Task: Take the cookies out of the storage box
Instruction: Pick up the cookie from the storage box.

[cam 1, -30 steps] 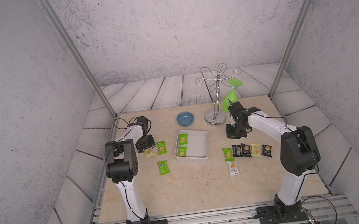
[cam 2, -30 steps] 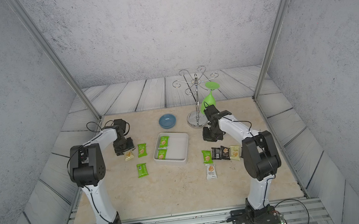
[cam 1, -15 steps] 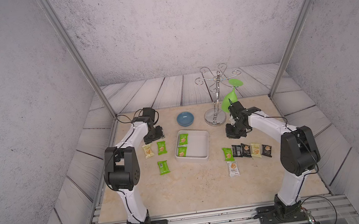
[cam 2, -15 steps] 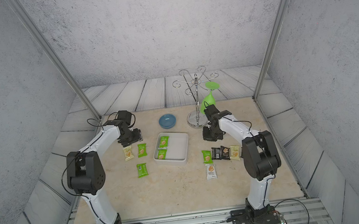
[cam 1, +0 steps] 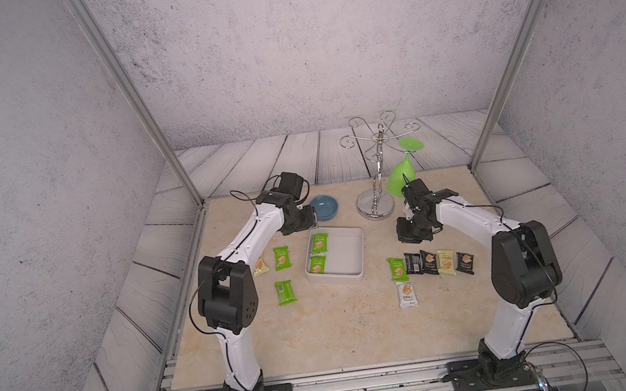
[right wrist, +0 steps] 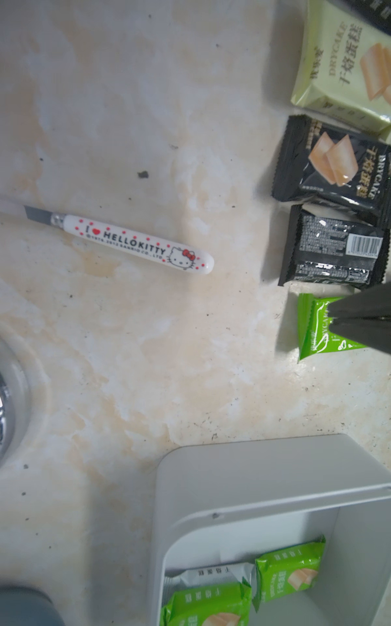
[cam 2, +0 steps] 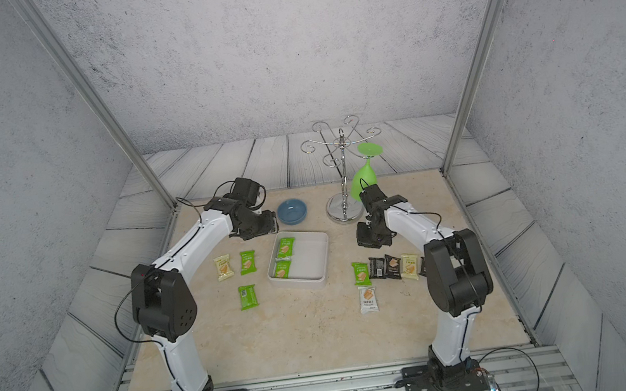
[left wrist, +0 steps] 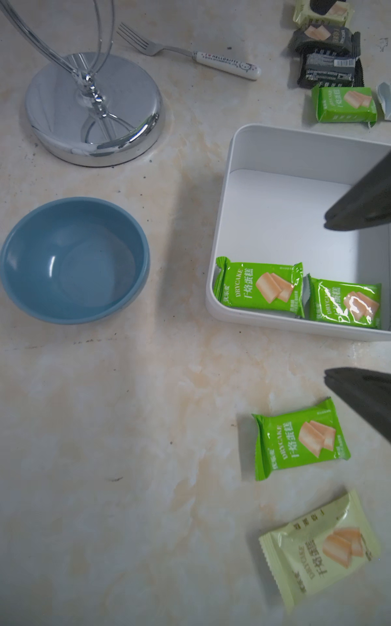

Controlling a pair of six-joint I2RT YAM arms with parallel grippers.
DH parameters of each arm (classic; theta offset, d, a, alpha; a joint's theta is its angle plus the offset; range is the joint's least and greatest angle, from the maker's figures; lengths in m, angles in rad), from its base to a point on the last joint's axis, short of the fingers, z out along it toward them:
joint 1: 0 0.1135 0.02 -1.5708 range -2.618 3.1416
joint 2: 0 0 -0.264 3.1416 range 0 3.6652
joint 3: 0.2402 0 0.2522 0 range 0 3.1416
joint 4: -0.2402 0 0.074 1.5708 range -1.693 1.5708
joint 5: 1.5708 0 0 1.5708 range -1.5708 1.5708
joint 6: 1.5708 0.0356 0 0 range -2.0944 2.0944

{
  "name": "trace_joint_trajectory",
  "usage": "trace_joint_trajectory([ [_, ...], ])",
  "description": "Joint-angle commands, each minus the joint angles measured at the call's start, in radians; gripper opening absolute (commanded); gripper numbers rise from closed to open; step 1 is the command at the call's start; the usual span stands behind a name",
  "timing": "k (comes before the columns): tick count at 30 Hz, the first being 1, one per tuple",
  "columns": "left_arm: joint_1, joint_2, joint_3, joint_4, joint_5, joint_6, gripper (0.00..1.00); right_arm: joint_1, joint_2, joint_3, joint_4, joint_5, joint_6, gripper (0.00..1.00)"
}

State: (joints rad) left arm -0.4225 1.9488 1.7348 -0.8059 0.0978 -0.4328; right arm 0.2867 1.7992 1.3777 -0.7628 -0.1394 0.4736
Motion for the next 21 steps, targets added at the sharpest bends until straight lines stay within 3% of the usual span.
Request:
trace_joint_trajectory([
  [1,-0.054,0.03,-0.002,-0.044,-0.036,-0.034,0.7,-0.009,-0.044,-0.016,0.006,-0.005,-0.004,0.09],
  [13,-0.183,0.057,-0.077,-0.092,-0.227,-0.12,0.72,-0.02,-0.065,-0.051,0.023,-0.02,-0.012,0.09],
  [21,-0.187,0.075,-0.144,-0.066,-0.209,-0.151,0.72,-0.027,-0.089,-0.104,0.042,-0.025,-0.012,0.09],
])
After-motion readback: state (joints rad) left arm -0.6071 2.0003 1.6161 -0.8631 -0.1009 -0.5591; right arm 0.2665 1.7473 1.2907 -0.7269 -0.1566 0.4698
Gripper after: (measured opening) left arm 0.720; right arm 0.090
